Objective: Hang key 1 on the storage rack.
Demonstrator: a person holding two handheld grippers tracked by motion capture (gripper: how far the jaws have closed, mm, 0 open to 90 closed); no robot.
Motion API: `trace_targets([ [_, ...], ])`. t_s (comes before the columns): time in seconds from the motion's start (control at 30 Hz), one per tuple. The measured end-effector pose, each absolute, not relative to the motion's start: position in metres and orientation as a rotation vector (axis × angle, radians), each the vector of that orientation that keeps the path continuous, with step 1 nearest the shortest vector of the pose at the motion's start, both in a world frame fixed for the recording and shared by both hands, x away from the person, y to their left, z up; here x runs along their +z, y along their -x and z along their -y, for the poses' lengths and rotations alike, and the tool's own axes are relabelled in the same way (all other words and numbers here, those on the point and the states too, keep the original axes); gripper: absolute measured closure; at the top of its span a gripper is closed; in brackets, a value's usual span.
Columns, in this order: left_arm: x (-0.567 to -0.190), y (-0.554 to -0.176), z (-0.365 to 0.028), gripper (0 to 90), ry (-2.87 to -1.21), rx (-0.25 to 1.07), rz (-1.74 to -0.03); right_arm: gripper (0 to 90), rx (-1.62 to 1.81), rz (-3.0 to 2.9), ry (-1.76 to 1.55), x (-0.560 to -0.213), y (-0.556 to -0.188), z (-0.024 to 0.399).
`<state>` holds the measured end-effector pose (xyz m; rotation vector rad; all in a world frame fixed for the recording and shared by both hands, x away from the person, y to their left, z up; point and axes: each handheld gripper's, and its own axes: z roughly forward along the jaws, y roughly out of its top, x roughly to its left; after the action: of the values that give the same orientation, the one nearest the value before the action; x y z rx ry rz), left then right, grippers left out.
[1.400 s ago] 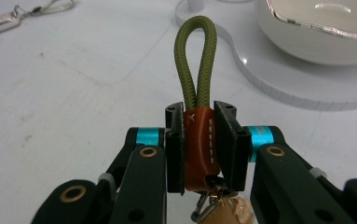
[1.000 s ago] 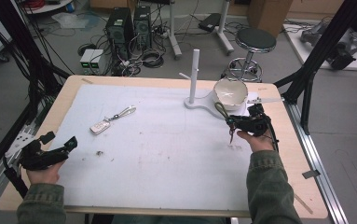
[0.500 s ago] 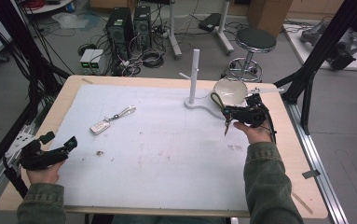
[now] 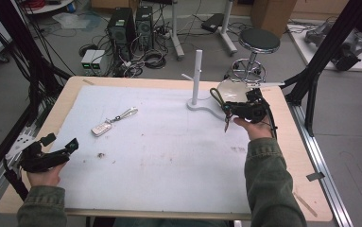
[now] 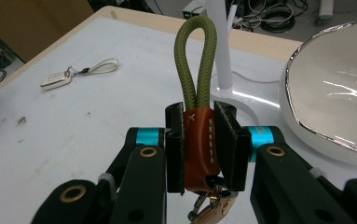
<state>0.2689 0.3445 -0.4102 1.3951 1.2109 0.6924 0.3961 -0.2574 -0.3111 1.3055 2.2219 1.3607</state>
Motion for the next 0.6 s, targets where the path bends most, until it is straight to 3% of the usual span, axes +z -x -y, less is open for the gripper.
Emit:
trace_targets([
  [0.6, -0.41, -0.269, -0.345, 1.7, -1.397, 0.691, -1.21, 74.6, 1.365, -2.239, -1.236, -0.278, -0.415, 0.235],
])
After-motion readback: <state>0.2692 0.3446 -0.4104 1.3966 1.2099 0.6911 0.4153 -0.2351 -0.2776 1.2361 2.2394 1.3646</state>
